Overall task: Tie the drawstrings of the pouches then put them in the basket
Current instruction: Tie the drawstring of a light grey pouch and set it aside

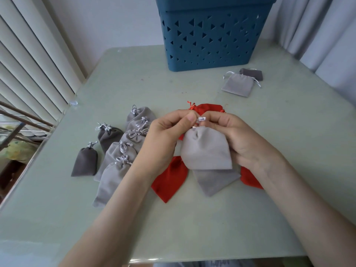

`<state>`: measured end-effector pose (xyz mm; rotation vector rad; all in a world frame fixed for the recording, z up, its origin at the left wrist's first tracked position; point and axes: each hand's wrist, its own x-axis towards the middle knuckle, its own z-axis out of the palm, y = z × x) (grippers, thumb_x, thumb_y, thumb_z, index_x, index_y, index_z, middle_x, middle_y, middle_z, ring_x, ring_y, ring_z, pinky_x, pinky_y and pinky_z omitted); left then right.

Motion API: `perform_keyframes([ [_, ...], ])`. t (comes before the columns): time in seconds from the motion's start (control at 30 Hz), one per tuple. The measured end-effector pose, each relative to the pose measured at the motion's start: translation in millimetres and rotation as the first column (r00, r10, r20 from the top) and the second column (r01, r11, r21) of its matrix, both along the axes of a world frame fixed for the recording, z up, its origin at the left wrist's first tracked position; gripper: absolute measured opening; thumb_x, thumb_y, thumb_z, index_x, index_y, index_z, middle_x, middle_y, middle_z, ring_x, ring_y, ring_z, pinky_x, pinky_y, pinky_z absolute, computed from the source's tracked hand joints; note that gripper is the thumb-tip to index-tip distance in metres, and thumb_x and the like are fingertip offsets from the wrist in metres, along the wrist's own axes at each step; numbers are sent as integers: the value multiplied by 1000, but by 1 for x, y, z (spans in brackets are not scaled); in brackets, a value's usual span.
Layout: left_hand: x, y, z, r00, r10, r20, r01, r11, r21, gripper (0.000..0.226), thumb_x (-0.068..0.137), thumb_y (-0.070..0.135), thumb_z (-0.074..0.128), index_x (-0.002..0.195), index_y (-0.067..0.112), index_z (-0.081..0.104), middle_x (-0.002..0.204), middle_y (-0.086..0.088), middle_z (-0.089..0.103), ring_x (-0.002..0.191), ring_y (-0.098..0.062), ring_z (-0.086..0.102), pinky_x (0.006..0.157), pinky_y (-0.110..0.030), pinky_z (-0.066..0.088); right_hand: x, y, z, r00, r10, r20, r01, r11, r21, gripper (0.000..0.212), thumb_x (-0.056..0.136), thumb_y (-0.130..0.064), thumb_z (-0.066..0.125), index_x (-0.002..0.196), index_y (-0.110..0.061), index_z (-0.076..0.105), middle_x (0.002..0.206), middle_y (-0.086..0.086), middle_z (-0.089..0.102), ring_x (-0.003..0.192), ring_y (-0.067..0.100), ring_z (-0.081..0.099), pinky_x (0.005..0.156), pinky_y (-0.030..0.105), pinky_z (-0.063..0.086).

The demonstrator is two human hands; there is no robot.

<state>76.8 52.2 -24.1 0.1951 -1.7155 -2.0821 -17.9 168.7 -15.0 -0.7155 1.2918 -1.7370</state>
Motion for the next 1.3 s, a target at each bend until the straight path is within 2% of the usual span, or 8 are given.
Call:
perform_keyframes([
  [0.23, 5, -5, 2, 996, 57, -71, -81, 908, -412, 8, 87, 16, 61, 85, 17, 69, 85, 10, 69, 83, -8, 61, 77, -22, 47, -4, 9, 7, 1000, 22, 16, -24, 989, 143, 7, 70, -21, 62, 65, -19, 67, 63, -4, 63, 53, 7, 56, 51, 16, 44],
  [0.4, 6, -10, 1, 974, 140, -180, -227, 668, -709, 9, 87, 26, 59, 91, 29, 68, 83, 24, 65, 81, -4, 59, 75, -19, 44, -8, 8, 4, 999, 39, 24, -42, 987, 158, 6, 78, -16, 60, 72, -15, 61, 67, -5, 65, 57, 7, 58, 53, 17, 44],
  [0.53, 5, -11, -1, 956, 181, -230, -291, 502, -814, 14, 88, 23, 59, 89, 17, 71, 82, 24, 58, 78, 5, 51, 73, -15, 41, -7, 9, 5, 998, 58, 29, -62, 986, 158, 26, 84, -12, 58, 61, -20, 66, 68, -4, 66, 58, 6, 59, 52, 14, 45],
  [0.7, 7, -10, -1, 972, 224, -69, -201, 649, -734, 11, 87, 25, 63, 86, 18, 70, 81, 14, 68, 78, -2, 60, 73, -21, 46, -8, 9, 5, 974, 44, -222, 3, 979, 205, 6, 80, -17, 65, 74, -15, 66, 69, 1, 63, 59, 6, 55, 54, 12, 43],
  [0.83, 4, -8, -3, 951, 283, 124, -141, 753, -643, 6, 86, 16, 67, 83, 13, 71, 68, 5, 67, 63, 2, 56, 64, -12, 42, -11, 4, -6, 655, -4, -755, 284, 928, 241, 8, 85, -18, 68, 78, -19, 65, 75, 1, 66, 67, 9, 58, 62, 13, 43],
  [1.0, 3, -10, -5, 930, 270, 248, -72, 799, -598, 4, 82, 18, 71, 81, 15, 73, 70, 4, 68, 63, 1, 55, 61, -10, 40, -7, 2, -13, 427, -18, -904, 364, 919, 153, 5, 82, -11, 69, 79, -13, 66, 73, -6, 62, 76, 8, 55, 64, 13, 41],
  [1.17, 1, -8, -3, 927, 282, 248, -72, 780, -621, 3, 84, 15, 70, 84, 12, 71, 68, 6, 66, 61, 5, 56, 62, -6, 39, -6, 1, -11, 525, -112, -844, 415, 899, 139, 10, 82, -12, 70, 74, -18, 69, 64, -17, 61, 66, -3, 57, 63, 8, 39],
  [1.3, -1, -1, -5, 914, 371, 162, -131, 649, -749, 2, 83, 11, 67, 85, 11, 68, 66, 12, 60, 63, 8, 54, 60, -4, 36, -6, 1, -9, 617, -141, -774, 422, 890, 174, 14, 82, -10, 68, 72, -20, 69, 62, -9, 64, 61, -1, 56, 60, 11, 41],
])
